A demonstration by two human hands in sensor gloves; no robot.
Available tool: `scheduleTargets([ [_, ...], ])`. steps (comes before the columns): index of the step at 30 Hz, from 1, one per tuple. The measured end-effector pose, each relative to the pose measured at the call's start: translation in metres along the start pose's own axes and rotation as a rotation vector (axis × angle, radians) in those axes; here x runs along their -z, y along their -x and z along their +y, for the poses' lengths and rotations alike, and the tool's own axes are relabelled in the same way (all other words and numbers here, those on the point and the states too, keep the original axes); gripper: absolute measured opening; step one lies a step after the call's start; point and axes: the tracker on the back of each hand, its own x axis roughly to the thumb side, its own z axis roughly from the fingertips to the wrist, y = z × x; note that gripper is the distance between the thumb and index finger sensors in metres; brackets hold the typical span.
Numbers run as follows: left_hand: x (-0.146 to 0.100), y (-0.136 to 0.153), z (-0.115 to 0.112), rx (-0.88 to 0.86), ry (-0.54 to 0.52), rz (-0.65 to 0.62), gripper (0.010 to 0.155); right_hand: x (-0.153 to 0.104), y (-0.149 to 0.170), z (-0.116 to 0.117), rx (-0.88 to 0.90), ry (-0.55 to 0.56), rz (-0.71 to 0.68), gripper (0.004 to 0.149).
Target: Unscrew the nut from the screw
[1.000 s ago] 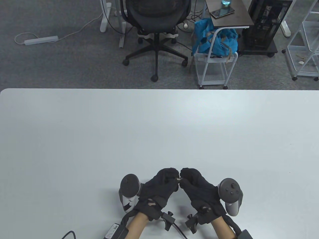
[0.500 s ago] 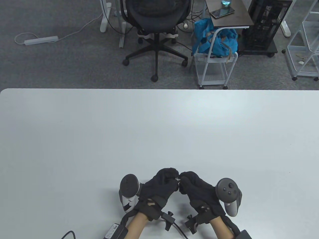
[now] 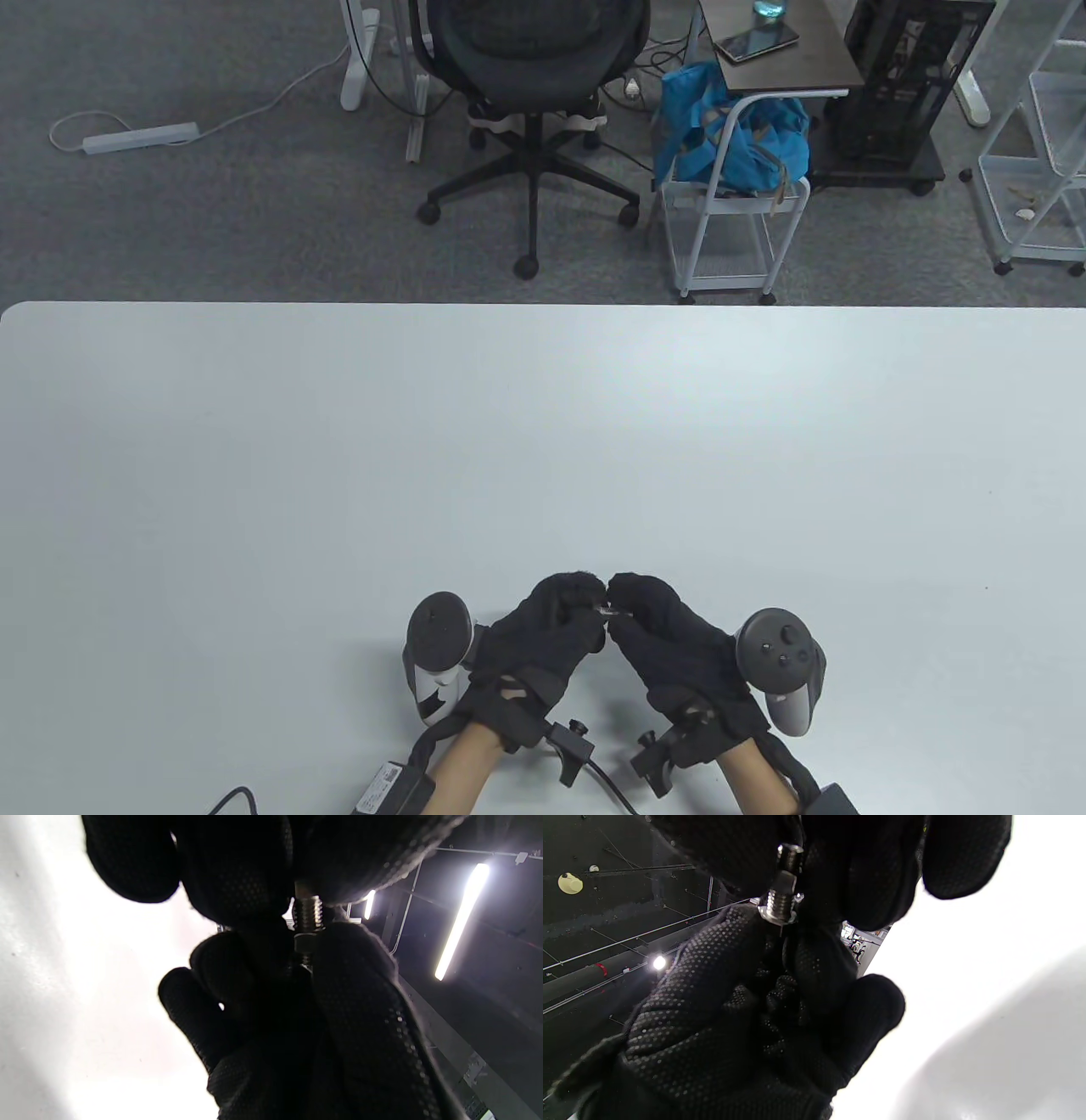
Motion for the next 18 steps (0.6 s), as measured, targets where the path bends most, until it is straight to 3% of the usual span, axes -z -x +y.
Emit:
scheduleTargets([
  [5,0.0,-0.0001,-0.0009,0.007,0.006,-0.008,0.047,-0.0024,0.0042,-0.0006,-0.024,0.045,0.043,0.065],
  [18,0.0,-0.0038,-0.0018,0.056,0.027,-0.039,0.048,-0.001,0.0011,-0.0008,-0.008,0.027,-0.015,0.051],
])
